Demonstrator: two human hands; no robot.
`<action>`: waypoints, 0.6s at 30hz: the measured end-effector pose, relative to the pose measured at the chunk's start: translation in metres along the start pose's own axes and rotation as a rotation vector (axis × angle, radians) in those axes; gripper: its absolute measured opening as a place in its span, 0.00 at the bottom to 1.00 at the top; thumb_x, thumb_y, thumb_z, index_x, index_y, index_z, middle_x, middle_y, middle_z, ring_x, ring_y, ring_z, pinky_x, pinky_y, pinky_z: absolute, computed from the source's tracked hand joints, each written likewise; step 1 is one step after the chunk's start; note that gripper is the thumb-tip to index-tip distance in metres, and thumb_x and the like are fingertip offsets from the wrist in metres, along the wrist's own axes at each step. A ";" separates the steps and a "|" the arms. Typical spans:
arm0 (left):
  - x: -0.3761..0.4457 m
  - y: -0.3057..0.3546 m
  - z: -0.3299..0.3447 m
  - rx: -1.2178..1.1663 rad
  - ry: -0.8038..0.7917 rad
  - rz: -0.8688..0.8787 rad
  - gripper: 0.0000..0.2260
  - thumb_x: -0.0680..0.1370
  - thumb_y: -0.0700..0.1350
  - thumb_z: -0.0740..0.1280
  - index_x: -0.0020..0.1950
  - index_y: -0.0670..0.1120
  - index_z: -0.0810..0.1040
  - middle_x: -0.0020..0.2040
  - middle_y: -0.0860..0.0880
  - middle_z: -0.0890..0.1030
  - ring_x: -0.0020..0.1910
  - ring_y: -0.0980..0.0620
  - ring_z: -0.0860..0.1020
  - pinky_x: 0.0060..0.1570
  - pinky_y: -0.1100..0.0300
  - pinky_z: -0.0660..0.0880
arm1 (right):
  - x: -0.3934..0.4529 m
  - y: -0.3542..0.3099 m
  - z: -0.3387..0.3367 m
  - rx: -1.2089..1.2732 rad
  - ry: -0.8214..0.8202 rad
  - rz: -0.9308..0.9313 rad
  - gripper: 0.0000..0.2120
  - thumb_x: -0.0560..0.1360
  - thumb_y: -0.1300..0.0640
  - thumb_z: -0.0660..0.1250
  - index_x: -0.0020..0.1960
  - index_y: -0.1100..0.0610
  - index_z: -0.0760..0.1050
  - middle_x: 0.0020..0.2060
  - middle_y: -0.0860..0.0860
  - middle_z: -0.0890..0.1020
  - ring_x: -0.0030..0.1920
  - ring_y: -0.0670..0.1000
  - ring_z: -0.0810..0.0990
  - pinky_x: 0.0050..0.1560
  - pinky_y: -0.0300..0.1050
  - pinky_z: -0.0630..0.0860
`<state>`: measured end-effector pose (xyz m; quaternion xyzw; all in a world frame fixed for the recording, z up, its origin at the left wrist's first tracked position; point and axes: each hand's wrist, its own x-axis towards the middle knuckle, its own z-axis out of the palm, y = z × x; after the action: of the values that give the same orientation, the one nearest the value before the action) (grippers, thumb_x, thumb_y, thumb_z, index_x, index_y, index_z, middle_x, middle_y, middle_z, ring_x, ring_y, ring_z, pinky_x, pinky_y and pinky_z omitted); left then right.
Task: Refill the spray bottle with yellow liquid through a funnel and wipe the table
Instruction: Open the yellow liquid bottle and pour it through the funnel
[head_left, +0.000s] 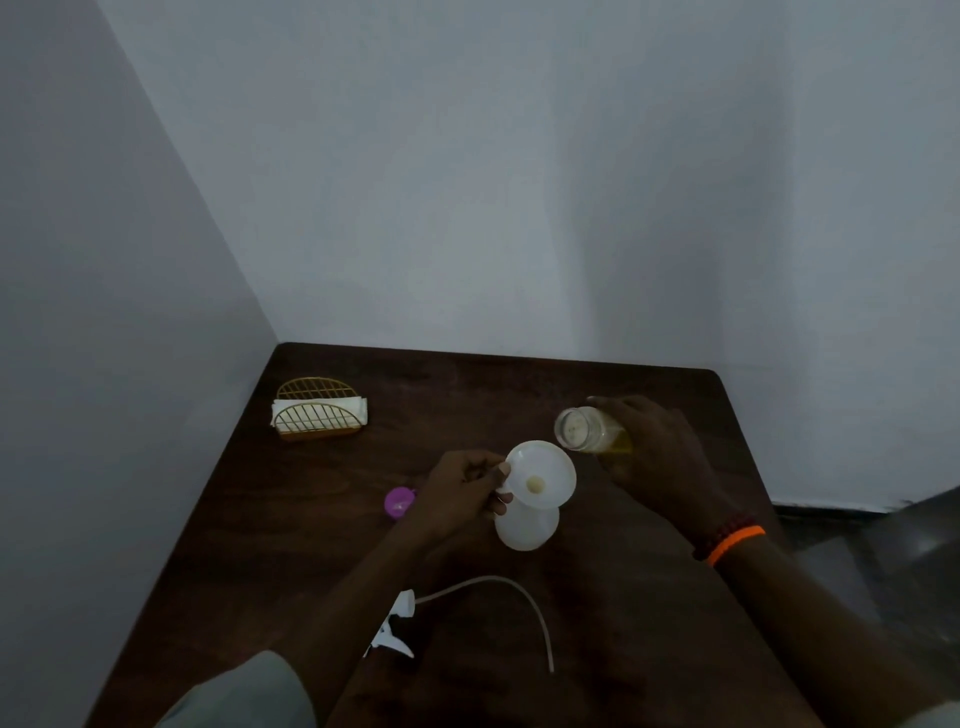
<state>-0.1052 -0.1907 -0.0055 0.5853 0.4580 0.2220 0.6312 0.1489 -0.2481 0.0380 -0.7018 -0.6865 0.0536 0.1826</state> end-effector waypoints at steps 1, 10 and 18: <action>0.000 0.000 0.000 0.003 -0.001 -0.002 0.08 0.81 0.44 0.65 0.56 0.43 0.82 0.41 0.45 0.85 0.37 0.50 0.83 0.41 0.56 0.81 | 0.000 -0.001 0.000 -0.017 0.005 -0.010 0.33 0.68 0.54 0.77 0.71 0.50 0.70 0.62 0.53 0.79 0.60 0.54 0.78 0.62 0.57 0.73; 0.000 0.000 0.002 -0.011 -0.009 0.002 0.09 0.81 0.44 0.65 0.56 0.42 0.82 0.41 0.45 0.85 0.37 0.50 0.82 0.42 0.55 0.81 | 0.000 -0.005 0.005 -0.122 0.041 -0.091 0.34 0.67 0.56 0.78 0.71 0.50 0.71 0.60 0.53 0.79 0.59 0.55 0.78 0.62 0.56 0.72; 0.000 -0.001 0.001 -0.016 -0.005 0.007 0.08 0.81 0.44 0.65 0.55 0.44 0.82 0.42 0.44 0.85 0.40 0.47 0.83 0.42 0.55 0.81 | 0.002 -0.002 0.009 -0.200 0.045 -0.124 0.35 0.66 0.56 0.78 0.71 0.49 0.70 0.60 0.52 0.78 0.59 0.54 0.78 0.64 0.59 0.71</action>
<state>-0.1049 -0.1915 -0.0069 0.5822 0.4526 0.2263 0.6364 0.1441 -0.2450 0.0310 -0.6739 -0.7261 -0.0422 0.1298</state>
